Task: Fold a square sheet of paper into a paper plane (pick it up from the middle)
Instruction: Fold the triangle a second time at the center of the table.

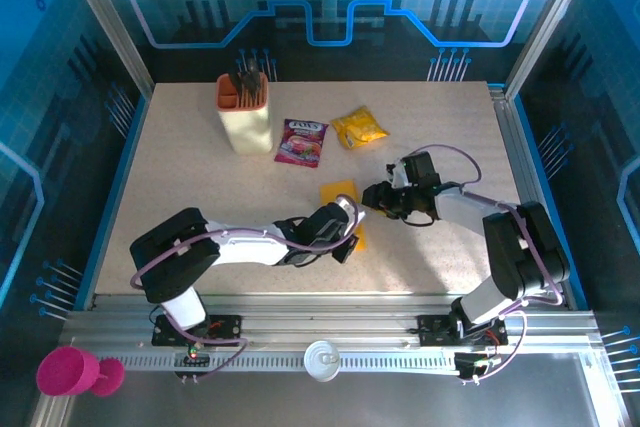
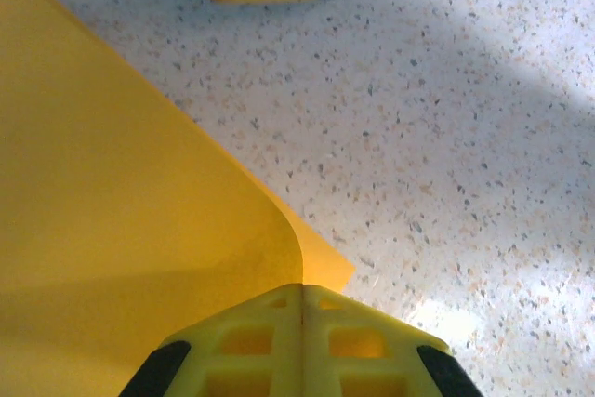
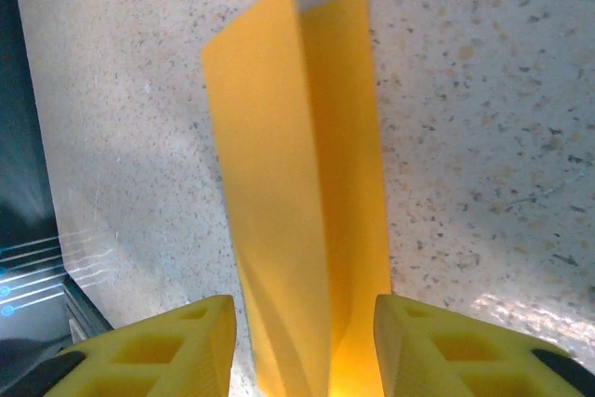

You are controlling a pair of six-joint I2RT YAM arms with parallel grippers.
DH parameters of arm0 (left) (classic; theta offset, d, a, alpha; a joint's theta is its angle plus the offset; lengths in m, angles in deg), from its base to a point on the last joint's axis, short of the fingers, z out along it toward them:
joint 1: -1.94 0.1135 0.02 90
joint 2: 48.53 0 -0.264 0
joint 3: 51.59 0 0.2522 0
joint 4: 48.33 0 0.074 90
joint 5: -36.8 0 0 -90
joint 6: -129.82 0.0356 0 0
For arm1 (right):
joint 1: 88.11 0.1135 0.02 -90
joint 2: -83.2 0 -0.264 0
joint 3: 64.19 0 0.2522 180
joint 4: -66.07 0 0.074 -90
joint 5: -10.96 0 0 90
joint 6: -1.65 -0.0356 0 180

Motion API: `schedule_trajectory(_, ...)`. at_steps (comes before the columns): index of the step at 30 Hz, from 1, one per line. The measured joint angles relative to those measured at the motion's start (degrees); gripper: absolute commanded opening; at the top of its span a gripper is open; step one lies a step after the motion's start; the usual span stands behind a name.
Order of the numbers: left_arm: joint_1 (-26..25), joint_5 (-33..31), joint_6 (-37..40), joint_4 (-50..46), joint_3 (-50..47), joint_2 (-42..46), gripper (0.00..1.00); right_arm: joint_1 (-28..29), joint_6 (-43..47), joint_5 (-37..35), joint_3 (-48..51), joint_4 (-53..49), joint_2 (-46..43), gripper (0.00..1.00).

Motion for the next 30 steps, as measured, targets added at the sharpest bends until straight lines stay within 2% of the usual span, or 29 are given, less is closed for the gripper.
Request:
schedule_trajectory(6, 0.0, 1.9, -1.6, 0.8, -2.2, 0.6, 0.00, 1.4, 5.0, 1.3, -4.6, -4.0, 1.1, 0.26)
schedule_trajectory(10, 0.0, 2.6, -2.0, 1.0, -3.0, 1.8, 0.00, 4.3, 6.5, 1.5, -7.4, -4.6, 5.6, 0.13)
schedule_trajectory(15, 0.0, 2.8, -2.0, 1.1, -3.3, 3.0, 0.00, 7.1, 6.8, 1.5, -9.4, -4.2, 11.0, 0.04)
schedule_trajectory(19, 0.0, 2.9, -1.9, 1.0, -3.3, 3.1, 0.00, 7.3, 6.6, 1.0, -9.4, -3.5, 13.4, 0.00)
schedule_trajectory(30, 0.8, 3.6, -1.3, 0.8, -3.3, 3.1, 0.00, 7.1, 6.7, -0.2, -9.7, -1.7, 17.2, 0.00)
